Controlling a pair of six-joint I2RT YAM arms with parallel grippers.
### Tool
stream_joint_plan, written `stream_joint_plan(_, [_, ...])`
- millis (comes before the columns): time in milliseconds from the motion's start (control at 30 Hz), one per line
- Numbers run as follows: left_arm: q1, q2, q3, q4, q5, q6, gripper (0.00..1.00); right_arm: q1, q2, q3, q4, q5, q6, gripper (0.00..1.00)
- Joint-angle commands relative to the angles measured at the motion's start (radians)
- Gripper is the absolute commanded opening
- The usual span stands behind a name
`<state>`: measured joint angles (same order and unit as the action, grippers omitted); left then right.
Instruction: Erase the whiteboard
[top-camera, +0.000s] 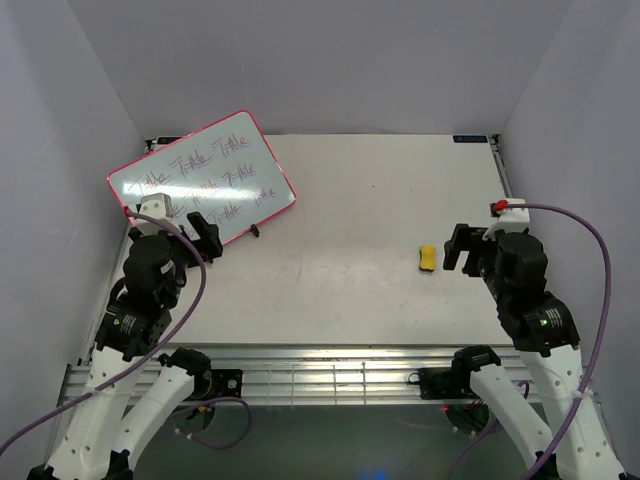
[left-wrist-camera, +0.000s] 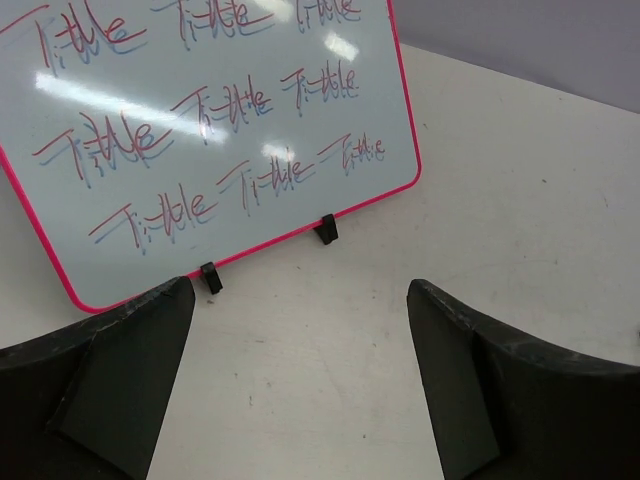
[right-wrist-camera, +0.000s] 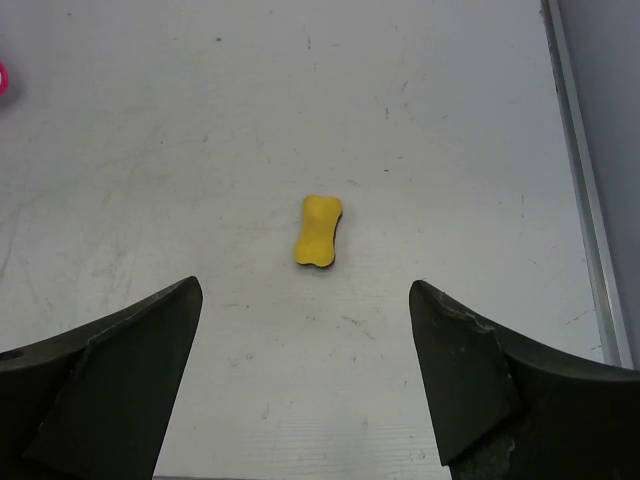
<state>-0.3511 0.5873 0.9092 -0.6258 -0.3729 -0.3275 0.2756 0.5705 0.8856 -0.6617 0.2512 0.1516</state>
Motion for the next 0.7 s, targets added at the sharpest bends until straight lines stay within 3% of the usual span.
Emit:
stream_joint_plan(0, [-0.005, 0.032, -0.007, 0.020, 0.040, 0.008, 0.98, 0.004, 0.011, -0.002, 0.056, -0.009, -0.006, 0.90])
stream_joint_plan(133, [-0.005, 0.091, -0.006, 0.035, 0.197, 0.013, 0.98, 0.004, 0.025, -0.011, 0.060, -0.015, 0.006, 0.90])
stream_joint_plan(300, [-0.005, 0.164, 0.003, 0.110, 0.296, -0.027, 0.98, 0.004, -0.044, -0.080, 0.155, -0.128, 0.037, 0.90])
stream_joint_plan(433, [0.000, 0.368, 0.103, 0.100, 0.235, -0.051, 0.98, 0.004, -0.098, -0.123, 0.221, -0.320, 0.009, 0.90])
stream_joint_plan(533, [0.030, 0.431, 0.157, 0.178, 0.216, -0.093, 0.98, 0.004, -0.097, -0.137, 0.238, -0.450, -0.007, 0.90])
stream_joint_plan(633, [0.116, 0.564, 0.297, 0.183, 0.213, -0.042, 0.98, 0.004, -0.063, -0.113, 0.215, -0.520, -0.038, 0.90])
stream_joint_plan(667, [0.227, 0.622, 0.360, 0.170, 0.262, -0.027, 0.98, 0.004, -0.048, -0.105, 0.200, -0.542, -0.044, 0.90])
